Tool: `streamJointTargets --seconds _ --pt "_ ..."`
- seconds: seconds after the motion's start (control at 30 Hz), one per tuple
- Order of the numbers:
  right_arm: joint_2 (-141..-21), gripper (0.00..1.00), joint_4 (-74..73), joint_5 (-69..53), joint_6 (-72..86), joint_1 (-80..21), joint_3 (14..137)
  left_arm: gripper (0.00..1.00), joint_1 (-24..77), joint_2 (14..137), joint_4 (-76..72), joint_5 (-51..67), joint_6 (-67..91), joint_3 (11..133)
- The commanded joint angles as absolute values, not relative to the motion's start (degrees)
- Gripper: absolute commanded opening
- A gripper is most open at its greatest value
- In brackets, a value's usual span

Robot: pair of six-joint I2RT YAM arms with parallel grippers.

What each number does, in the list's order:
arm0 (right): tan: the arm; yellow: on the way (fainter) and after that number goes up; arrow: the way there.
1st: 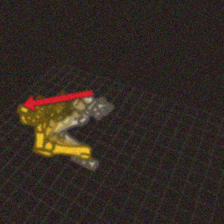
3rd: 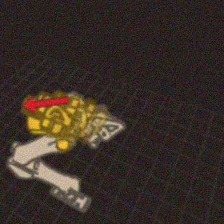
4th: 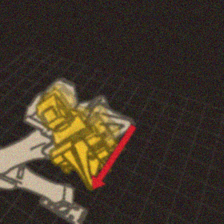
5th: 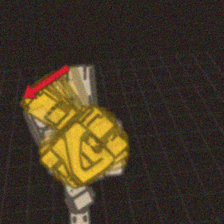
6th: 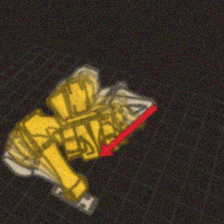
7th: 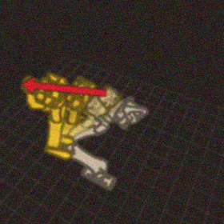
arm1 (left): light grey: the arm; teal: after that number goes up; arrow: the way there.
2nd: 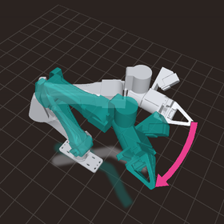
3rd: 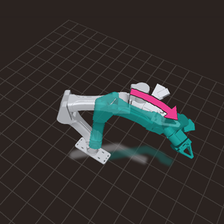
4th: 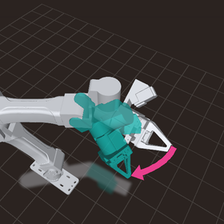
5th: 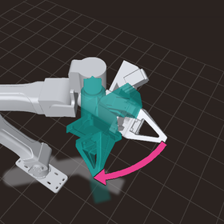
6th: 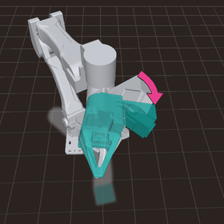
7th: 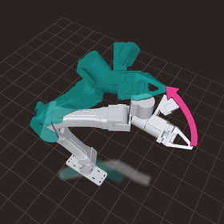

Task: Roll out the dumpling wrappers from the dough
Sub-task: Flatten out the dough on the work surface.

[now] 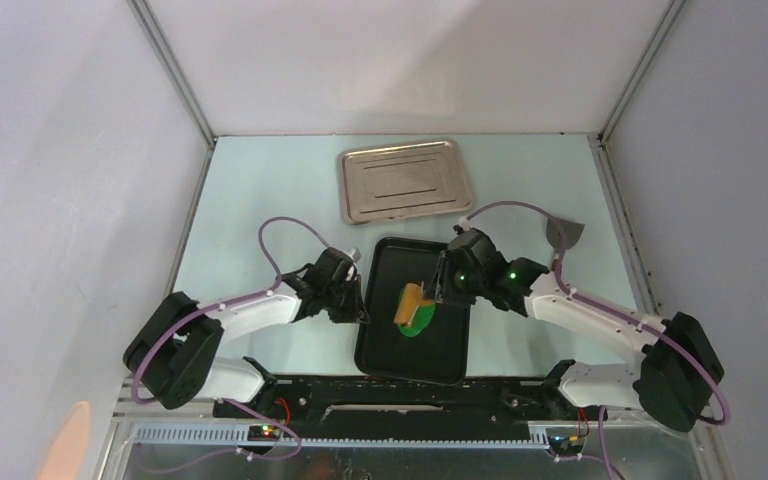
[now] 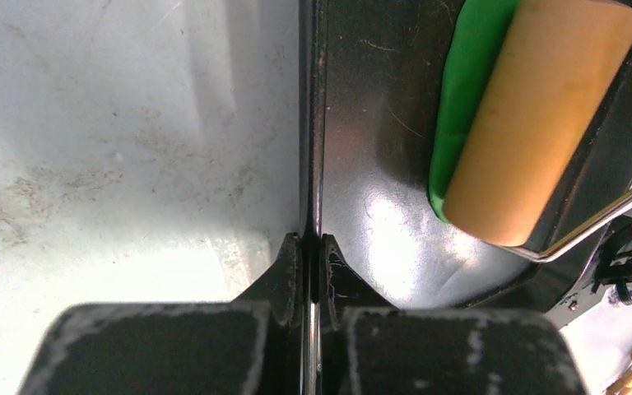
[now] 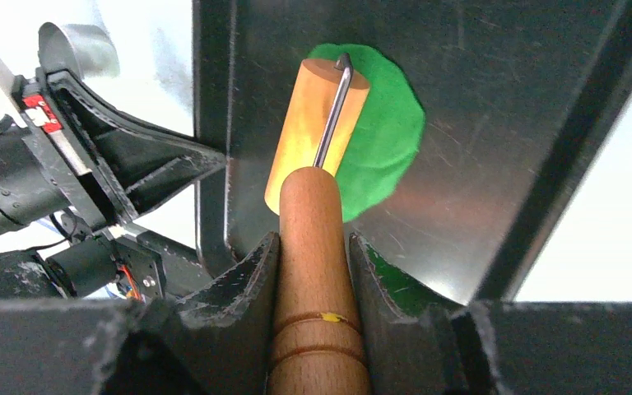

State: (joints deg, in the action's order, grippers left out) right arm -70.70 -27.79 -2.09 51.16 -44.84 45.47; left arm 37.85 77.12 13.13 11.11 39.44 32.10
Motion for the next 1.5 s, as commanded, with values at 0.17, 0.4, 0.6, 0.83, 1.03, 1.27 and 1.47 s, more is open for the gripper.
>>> streamJointTargets --seconds 0.17,0.4,0.6,0.83,1.03,1.27,1.47 --pt "-66.5 0.00 -35.7 12.0 46.4 -48.5 37.7 0.00 37.5 77.9 13.2 13.2 37.7 34.9" --pt "-65.0 0.00 -38.8 10.9 46.4 -47.0 36.0 0.00 37.5 78.0 12.5 13.1 38.2 34.8" --pt "-75.7 0.00 -30.8 7.1 46.1 -46.9 36.9 0.00 37.5 79.1 12.0 14.0 38.1 35.3" --pt "-67.3 0.00 -40.1 9.5 45.9 -46.1 35.3 0.00 37.5 78.4 13.2 14.1 37.9 36.5" --pt "-65.2 0.00 -42.9 10.7 44.5 -43.3 35.2 0.00 37.5 78.4 11.8 15.4 39.8 36.6" --pt "-79.4 0.00 -33.0 9.4 43.4 -43.1 40.1 0.00 37.4 78.8 11.2 15.0 40.9 36.0" --pt "-74.1 0.00 -39.8 12.3 42.8 -43.4 39.3 0.00 37.3 78.2 12.1 14.6 40.5 36.2"
